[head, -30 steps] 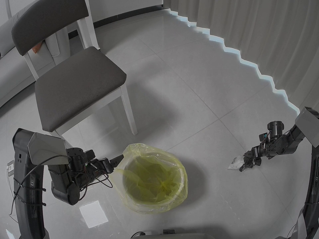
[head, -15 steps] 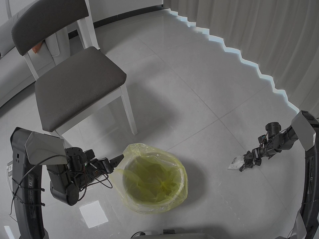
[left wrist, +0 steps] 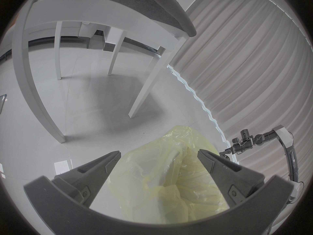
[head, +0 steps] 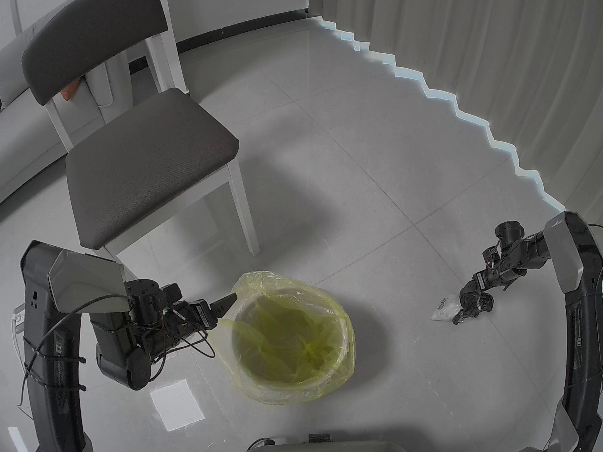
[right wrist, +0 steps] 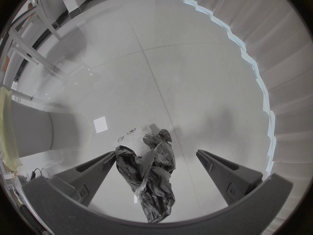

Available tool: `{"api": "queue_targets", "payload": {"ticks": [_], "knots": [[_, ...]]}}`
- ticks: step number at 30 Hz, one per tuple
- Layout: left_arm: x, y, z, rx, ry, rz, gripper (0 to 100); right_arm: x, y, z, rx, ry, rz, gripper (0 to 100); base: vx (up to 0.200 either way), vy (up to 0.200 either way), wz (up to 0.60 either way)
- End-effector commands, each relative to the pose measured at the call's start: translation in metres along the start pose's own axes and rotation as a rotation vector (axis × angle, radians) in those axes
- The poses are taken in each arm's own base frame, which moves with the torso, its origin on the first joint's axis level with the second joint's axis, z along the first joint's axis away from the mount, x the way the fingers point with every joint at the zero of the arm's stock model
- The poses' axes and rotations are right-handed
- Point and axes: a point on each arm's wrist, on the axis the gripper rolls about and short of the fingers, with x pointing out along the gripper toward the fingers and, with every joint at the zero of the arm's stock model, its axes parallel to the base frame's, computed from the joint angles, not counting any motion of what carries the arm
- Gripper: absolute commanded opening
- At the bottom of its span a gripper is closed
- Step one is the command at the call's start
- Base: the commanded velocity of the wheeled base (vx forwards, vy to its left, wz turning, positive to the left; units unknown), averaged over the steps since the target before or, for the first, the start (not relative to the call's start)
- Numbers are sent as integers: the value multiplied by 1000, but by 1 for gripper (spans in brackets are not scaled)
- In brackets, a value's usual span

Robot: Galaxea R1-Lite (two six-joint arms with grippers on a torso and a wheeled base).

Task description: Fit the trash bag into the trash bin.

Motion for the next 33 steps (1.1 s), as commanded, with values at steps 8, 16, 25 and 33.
{"api": "queue_targets", "payload": {"ticks": [8, 16, 25, 33], "knots": [[2, -7, -3, 10, 0, -23, 100, 21, 4, -3, 0, 92, 35, 100, 0, 0, 0], [2, -6, -3, 10, -5, -13, 100, 32, 6, -7, -3, 125, 45, 100, 0, 0, 0], [3, -7, -3, 11, -6, -17, 100, 31, 7, -8, -6, 150, 54, 0, 0, 0, 0], [3, -7, -2, 9, -12, -11, 100, -1, 6, 8, 1, 173, 65, 0, 0, 0, 0]]}}
